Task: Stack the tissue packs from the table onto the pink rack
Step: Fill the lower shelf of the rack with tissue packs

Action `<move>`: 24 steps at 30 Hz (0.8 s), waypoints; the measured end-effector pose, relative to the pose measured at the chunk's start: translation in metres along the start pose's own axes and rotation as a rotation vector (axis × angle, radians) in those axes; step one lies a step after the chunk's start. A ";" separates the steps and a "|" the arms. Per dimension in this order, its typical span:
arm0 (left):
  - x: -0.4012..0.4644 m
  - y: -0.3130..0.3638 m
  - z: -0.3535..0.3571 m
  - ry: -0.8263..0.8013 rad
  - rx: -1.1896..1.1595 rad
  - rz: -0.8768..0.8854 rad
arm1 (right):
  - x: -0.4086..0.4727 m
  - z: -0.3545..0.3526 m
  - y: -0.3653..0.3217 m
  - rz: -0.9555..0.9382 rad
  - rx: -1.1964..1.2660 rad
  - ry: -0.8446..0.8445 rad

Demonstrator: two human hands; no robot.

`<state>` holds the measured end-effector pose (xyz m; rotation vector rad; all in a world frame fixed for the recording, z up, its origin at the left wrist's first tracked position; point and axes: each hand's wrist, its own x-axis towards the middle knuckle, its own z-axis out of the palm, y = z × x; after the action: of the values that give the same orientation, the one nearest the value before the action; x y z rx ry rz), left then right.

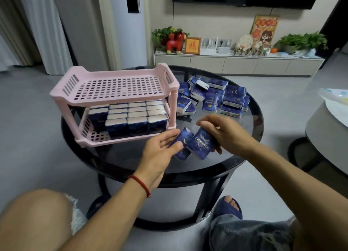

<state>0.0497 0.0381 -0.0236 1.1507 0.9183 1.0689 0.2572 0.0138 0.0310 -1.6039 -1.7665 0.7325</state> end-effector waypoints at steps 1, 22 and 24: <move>0.001 0.001 -0.002 -0.012 -0.069 -0.032 | 0.004 0.006 -0.002 -0.022 -0.126 0.042; -0.009 0.003 -0.052 -0.069 0.431 0.190 | 0.009 0.065 -0.015 -0.313 -0.219 -0.084; -0.011 0.007 -0.056 -0.076 0.493 0.207 | 0.010 0.064 -0.017 -0.325 -0.209 -0.086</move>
<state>-0.0074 0.0419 -0.0268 1.7125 1.0516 0.9794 0.1969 0.0229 0.0041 -1.3799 -2.1590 0.4809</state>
